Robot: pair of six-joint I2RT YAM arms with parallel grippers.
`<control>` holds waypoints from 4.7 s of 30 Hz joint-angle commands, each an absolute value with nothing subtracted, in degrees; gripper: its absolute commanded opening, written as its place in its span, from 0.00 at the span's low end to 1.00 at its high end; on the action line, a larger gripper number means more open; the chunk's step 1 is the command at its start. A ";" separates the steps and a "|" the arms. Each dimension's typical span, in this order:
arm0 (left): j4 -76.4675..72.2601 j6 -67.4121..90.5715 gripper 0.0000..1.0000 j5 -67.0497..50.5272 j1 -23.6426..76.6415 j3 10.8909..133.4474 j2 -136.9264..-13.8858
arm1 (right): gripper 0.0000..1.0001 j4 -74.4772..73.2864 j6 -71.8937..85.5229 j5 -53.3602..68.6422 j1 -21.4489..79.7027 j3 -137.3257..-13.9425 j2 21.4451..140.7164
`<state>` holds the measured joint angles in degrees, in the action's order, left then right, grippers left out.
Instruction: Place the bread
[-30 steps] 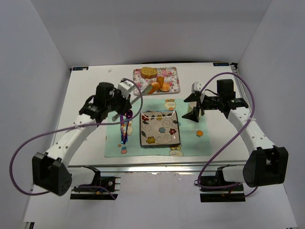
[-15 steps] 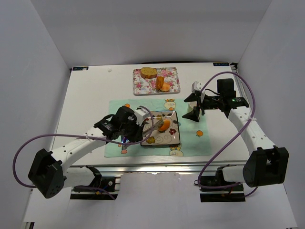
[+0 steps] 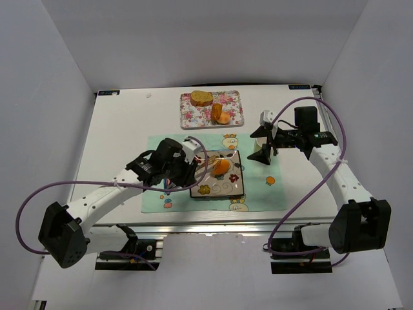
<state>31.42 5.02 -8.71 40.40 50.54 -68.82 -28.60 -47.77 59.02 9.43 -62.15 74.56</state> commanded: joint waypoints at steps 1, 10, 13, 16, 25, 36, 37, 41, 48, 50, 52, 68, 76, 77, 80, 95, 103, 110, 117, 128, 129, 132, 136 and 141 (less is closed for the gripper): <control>31.99 4.92 0.49 -7.65 40.69 54.31 -67.15 | 0.89 -28.56 -47.64 59.85 9.23 -62.75 73.30; 33.31 3.26 0.45 -5.72 40.61 59.32 -67.50 | 0.89 -28.48 -47.81 59.94 9.14 -62.93 73.39; 33.57 0.46 0.37 -2.47 40.69 62.40 -69.43 | 0.89 -28.30 -47.81 60.03 9.14 -62.75 73.30; 34.80 -6.05 0.26 4.90 40.61 66.43 -74.60 | 0.89 -27.95 -47.73 60.20 9.14 -62.67 73.56; 24.62 -21.17 0.35 20.63 39.90 79.00 -95.34 | 0.89 -26.90 -47.99 60.91 9.05 -62.40 73.30; 22.15 -20.66 0.39 24.17 38.23 93.86 -106.96 | 0.89 -26.10 -48.08 61.00 8.44 -60.91 72.95; 21.97 -20.05 0.39 24.08 38.23 94.22 -107.22 | 0.89 -26.19 -48.08 60.91 8.44 -60.82 72.86; 20.04 -16.35 0.42 22.50 37.88 94.04 -107.93 | 0.89 -26.10 -47.99 61.00 8.26 -60.64 73.12; 19.78 -13.45 0.46 19.87 37.97 95.62 -110.48 | 0.89 -26.19 -47.99 61.08 7.91 -60.56 73.13; 20.04 -13.53 0.46 19.69 37.97 95.97 -110.83 | 0.89 -26.19 -47.99 61.08 7.74 -60.56 73.12; 20.13 -13.71 0.49 19.69 37.88 96.15 -110.92 | 0.89 -26.19 -47.99 61.17 7.65 -60.21 72.86; 22.15 -14.41 0.55 17.14 37.71 96.07 -111.53 | 0.89 -25.75 -47.73 61.70 7.12 -59.50 72.60; 22.06 -14.06 0.54 15.56 37.71 95.01 -112.15 | 0.89 -25.66 -47.72 61.70 6.94 -59.15 72.42; 21.89 -14.06 0.54 15.64 37.71 94.92 -112.24 | 0.89 -25.66 -47.72 61.79 6.86 -59.15 72.51; 21.80 -14.06 0.54 16.52 37.62 94.92 -112.85 | 0.89 -25.66 -47.72 61.87 6.86 -59.15 72.51; 22.33 -13.97 0.54 16.26 36.91 95.27 -115.49 | 0.89 -25.66 -47.72 62.14 6.50 -59.15 72.60; 21.53 -13.80 0.49 17.93 36.65 94.39 -114.61 | 0.89 -25.75 -47.73 62.31 6.42 -59.76 72.86; 21.36 -13.80 0.40 19.07 36.30 93.96 -113.91 | 0.89 -25.93 -47.64 62.58 6.50 -59.85 72.86; 21.27 -12.66 0.06 19.51 35.42 94.04 -112.33 | 0.89 -26.02 -47.55 62.58 6.42 -59.94 72.86; 20.65 -10.20 0.00 20.04 33.84 93.34 -107.06 | 0.89 -26.28 -47.72 62.75 6.42 -60.12 72.95; 20.83 -10.02 0.00 19.87 33.75 93.34 -106.53 | 0.89 -26.19 -47.64 62.67 6.50 -60.03 72.86; 22.14 -9.32 0.00 17.76 33.23 92.64 -104.42 | 0.89 -26.28 -47.72 62.67 6.42 -60.12 72.86; 25.83 -6.43 0.00 12.23 32.87 88.35 -99.86 | 0.89 -26.72 -47.99 62.23 6.42 -60.38 72.69; 28.21 -1.15 0.00 3.62 32.87 76.14 -86.77 | 0.90 -26.98 -48.08 62.23 6.33 -60.21 72.77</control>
